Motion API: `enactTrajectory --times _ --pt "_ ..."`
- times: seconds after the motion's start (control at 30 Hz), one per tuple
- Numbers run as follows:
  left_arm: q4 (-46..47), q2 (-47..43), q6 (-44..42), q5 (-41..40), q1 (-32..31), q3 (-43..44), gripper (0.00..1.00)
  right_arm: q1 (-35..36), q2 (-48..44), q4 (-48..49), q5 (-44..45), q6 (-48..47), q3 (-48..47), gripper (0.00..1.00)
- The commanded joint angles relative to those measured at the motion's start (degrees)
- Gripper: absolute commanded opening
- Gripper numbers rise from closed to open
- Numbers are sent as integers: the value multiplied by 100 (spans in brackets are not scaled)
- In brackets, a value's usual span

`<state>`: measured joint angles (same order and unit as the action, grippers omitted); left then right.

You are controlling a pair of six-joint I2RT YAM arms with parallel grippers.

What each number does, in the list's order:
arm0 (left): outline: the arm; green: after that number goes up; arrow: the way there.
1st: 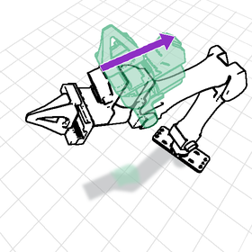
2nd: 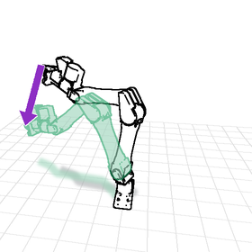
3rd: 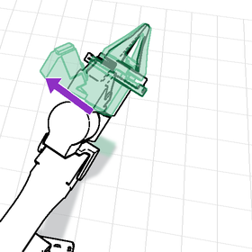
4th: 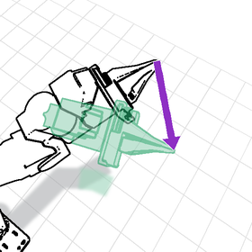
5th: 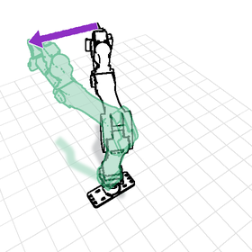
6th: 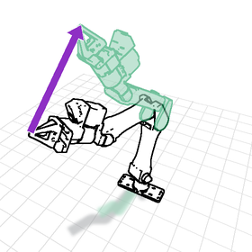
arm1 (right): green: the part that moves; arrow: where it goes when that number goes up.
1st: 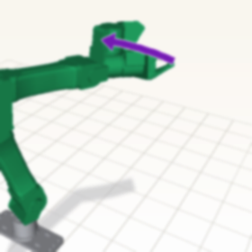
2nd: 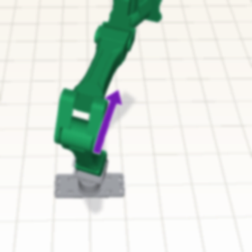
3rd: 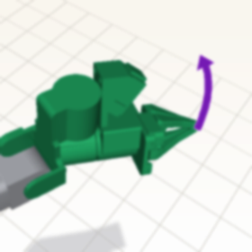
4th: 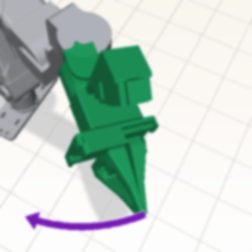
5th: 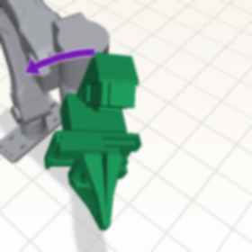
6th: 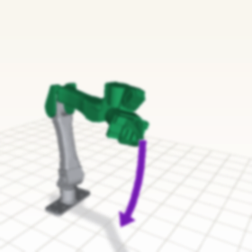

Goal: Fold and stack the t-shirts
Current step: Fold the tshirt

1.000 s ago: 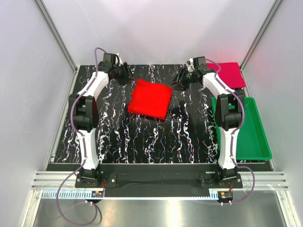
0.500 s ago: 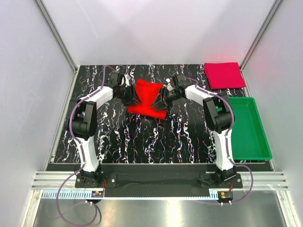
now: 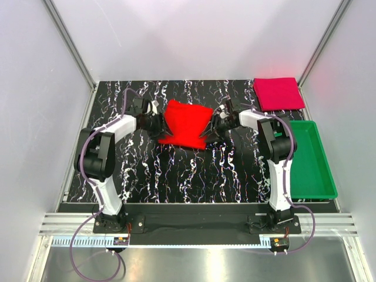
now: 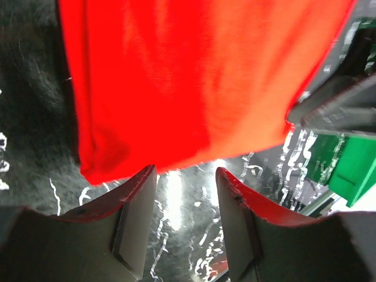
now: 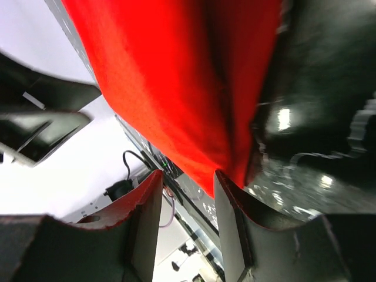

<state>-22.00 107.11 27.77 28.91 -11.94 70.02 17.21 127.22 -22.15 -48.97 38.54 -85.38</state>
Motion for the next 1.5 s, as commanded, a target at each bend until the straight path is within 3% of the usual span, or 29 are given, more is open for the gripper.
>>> enactTrajectory --times 0.0,0.33,0.5,1.1,1.23,1.47 --pt "100 -471 9 1 131 318 52 -148 -303 79 133 -119 -285 47" --pt "239 196 466 457 614 1418 55 -368 39 -17 257 48 -927 50" --pt "722 398 879 704 746 1488 54 -394 303 -61 248 109 -1401 51" --pt "820 942 906 616 957 1497 57 -473 1304 -334 819 127 -2482 52" --pt "522 1452 713 590 1124 2197 61 -526 1560 -404 758 101 -2922 52" --pt "381 2235 1019 818 1194 2895 55 -579 1455 -869 696 -171 -3213 52"
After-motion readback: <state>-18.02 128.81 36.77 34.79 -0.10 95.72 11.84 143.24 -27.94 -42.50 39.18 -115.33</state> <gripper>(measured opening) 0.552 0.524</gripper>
